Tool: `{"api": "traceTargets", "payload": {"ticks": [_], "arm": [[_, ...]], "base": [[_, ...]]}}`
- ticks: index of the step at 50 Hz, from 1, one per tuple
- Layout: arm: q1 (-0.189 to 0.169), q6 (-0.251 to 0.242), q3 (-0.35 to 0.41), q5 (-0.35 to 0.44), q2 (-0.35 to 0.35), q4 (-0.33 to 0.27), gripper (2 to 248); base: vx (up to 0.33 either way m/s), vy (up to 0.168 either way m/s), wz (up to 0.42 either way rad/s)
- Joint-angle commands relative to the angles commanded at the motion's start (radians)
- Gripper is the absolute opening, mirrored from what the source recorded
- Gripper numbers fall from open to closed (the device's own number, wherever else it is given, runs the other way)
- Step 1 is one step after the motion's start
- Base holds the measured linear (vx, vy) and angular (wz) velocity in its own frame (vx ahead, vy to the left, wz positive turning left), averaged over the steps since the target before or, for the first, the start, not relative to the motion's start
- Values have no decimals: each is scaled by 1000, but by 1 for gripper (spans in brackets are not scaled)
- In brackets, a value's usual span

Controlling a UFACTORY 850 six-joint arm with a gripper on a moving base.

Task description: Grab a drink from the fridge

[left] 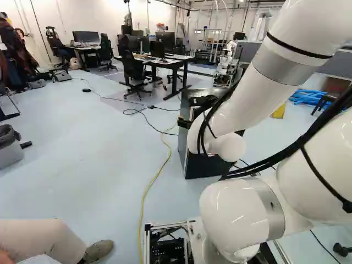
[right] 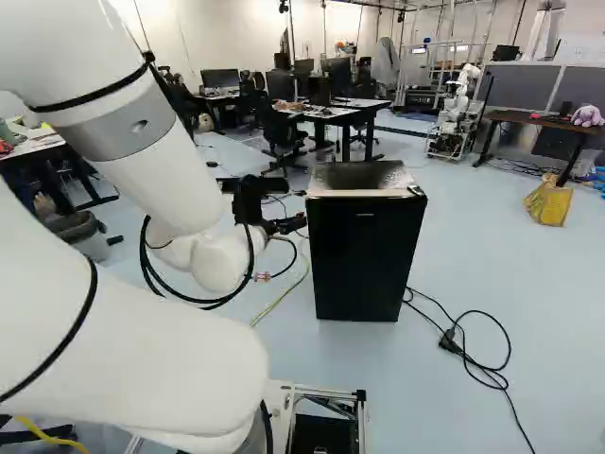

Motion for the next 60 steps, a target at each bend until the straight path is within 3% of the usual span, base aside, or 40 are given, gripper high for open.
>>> {"api": "traceTargets", "payload": {"ticks": [32, 48, 60], "arm": [[45, 0, -12, 0, -14, 48, 247], [84, 0, -43, 0, -50, 113, 247], [116, 0, -80, 4, -119, 176, 247]], "base": [[0, 0, 0], [0, 0, 0], [0, 0, 0]]}}
